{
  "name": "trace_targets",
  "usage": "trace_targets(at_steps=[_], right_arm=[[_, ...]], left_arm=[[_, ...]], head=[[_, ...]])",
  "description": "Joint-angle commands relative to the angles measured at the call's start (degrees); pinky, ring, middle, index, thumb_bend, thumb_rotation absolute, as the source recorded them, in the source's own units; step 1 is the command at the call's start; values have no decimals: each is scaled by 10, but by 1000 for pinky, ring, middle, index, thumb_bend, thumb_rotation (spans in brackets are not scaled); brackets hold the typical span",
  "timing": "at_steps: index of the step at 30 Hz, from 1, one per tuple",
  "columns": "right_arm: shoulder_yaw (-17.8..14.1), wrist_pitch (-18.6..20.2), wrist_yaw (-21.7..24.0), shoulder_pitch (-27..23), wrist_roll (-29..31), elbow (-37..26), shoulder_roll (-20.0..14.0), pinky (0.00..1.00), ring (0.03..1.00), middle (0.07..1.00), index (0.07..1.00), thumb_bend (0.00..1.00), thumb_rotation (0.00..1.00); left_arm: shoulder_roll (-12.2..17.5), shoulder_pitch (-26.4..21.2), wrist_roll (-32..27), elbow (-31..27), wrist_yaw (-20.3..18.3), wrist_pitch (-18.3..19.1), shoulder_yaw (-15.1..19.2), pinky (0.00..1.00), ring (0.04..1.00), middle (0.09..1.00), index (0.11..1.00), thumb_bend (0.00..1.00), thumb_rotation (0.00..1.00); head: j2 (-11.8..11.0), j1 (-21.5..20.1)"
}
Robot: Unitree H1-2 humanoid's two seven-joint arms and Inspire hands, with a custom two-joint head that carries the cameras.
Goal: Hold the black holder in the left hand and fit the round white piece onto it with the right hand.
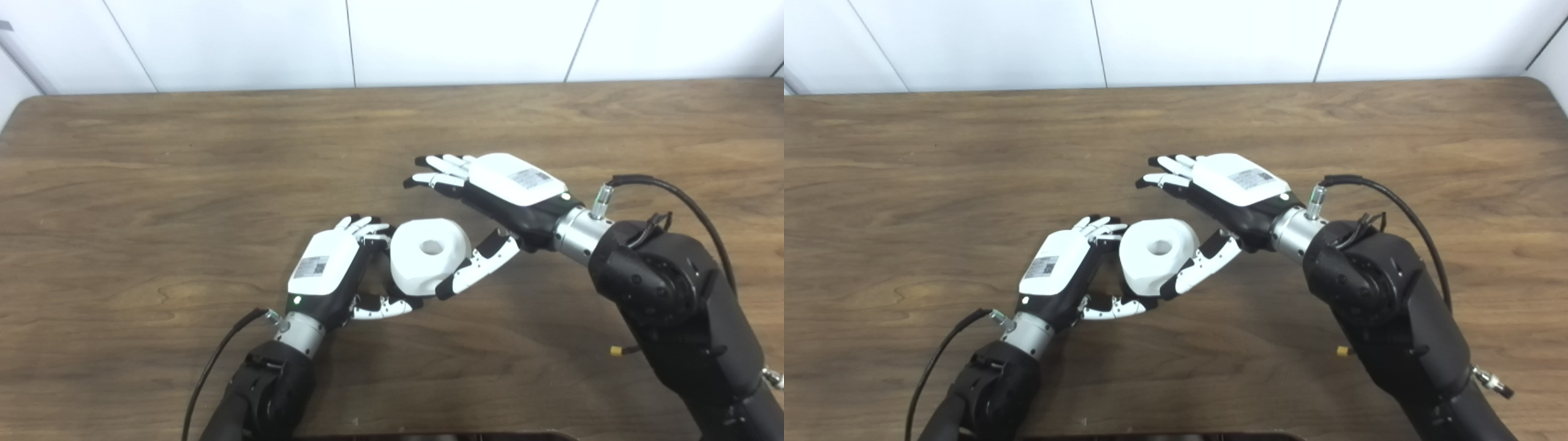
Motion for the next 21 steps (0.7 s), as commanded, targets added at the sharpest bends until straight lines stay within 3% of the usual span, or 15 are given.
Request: trace_targets(at_steps=[1, 2, 3, 5, 9, 13, 21], right_arm=[[-8, -7, -2, -23, -1, -16, -6, 1000, 1000, 1000, 896, 1000, 562], [-8, -7, -2, -23, -2, -15, -6, 1000, 1000, 1000, 895, 1000, 564], [-8, -7, -1, -24, -3, -15, -6, 1000, 1000, 1000, 898, 1000, 568], [-8, -6, 1, -25, -5, -14, -6, 1000, 1000, 1000, 905, 1000, 573], [-8, -9, 2, -29, -8, -11, -8, 1000, 1000, 1000, 928, 1000, 582], [-10, -13, -2, -29, -13, -10, -9, 1000, 1000, 1000, 932, 1000, 581], [-13, -15, -2, -27, -13, -6, -13, 1000, 1000, 1000, 943, 1000, 557]], left_arm=[[2, 1, 9, 3, -17, 6, -4, 945, 881, 812, 495, 520, 59], [2, 1, 10, 1, -18, 8, -4, 941, 880, 815, 496, 521, 60], [1, 1, 10, 0, -20, 10, -4, 938, 880, 822, 603, 667, 72], [1, 1, 13, -2, -23, 13, -5, 936, 882, 832, 706, 799, 99], [2, -1, 29, -4, -29, 19, -10, 940, 899, 874, 825, 931, 193], [4, -2, 31, -3, -24, 11, -12, 957, 949, 941, 909, 996, 263], [3, -1, 31, -4, -21, 11, -10, 1000, 990, 999, 989, 1000, 336]], head=[[1, 1], [1, 1], [1, 1], [1, 1], [0, 3], [1, 5], [0, 5]])
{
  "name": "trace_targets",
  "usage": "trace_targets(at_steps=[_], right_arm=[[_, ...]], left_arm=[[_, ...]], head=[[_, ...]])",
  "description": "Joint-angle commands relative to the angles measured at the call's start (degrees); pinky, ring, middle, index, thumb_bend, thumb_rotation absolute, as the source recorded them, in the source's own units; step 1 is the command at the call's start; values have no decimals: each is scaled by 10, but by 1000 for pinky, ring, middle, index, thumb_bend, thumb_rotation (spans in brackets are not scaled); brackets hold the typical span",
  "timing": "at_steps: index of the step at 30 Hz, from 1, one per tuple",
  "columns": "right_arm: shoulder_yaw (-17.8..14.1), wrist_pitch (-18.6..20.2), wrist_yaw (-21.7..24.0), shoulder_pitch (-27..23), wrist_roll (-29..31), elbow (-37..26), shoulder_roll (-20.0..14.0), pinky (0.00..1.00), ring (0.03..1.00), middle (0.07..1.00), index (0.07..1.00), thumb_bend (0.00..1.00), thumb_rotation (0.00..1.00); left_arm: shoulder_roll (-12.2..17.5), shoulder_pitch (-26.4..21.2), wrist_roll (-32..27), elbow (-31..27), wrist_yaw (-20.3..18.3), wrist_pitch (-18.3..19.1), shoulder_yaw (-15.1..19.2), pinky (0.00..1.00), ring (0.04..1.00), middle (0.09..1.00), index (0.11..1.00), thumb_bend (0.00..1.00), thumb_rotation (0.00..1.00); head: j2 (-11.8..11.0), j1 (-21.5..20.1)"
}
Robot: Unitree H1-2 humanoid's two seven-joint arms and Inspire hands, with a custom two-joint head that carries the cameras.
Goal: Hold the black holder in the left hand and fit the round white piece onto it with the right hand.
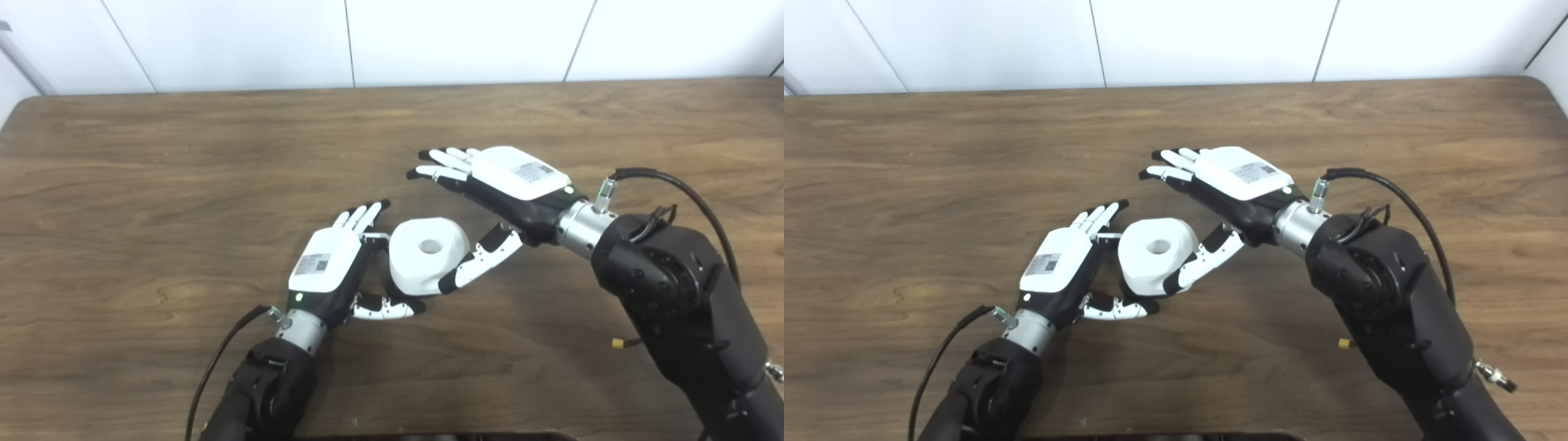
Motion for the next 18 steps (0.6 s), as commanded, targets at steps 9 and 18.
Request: trace_targets(at_steps=[9, 18], right_arm=[[-16, -10, -16, -17, 0, 1, -2, 1000, 1000, 1000, 953, 1000, 535], [-20, -19, -27, -18, 3, 16, -2, 1000, 1000, 1000, 950, 1000, 542]], left_arm=[[-6, 5, -14, -35, -48, 30, 7, 1000, 986, 983, 999, 1000, 358], [-10, -8, -62, -103, -121, 95, 55, 1000, 987, 966, 977, 1000, 331]], head=[[-3, 0], [-13, 14]])
